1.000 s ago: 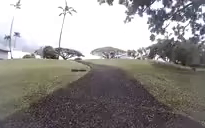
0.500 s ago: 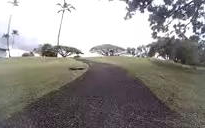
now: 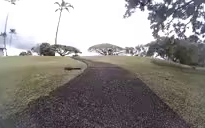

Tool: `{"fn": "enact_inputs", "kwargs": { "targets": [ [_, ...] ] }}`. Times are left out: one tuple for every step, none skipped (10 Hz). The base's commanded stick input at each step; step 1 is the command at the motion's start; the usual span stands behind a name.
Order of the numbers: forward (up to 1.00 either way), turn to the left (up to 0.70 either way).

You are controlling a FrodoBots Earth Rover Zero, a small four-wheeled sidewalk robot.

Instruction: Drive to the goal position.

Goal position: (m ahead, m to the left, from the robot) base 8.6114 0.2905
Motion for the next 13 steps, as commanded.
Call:
{"fn": "enact_inputs", "kwargs": {
  "targets": [
    [0.69, -0.29],
    [0.69, -0.31],
    [0.69, -0.31],
    [0.69, -0.08],
    [0.69, -0.04],
    [0.68, -0.04],
    [0.69, -0.04],
    [0.68, -0.03],
    [0.68, -0.01],
    [0.68, 0.01],
    [0.68, 0.01],
    [0.68, 0.01],
    [0.68, 0.01]
  ]
}}
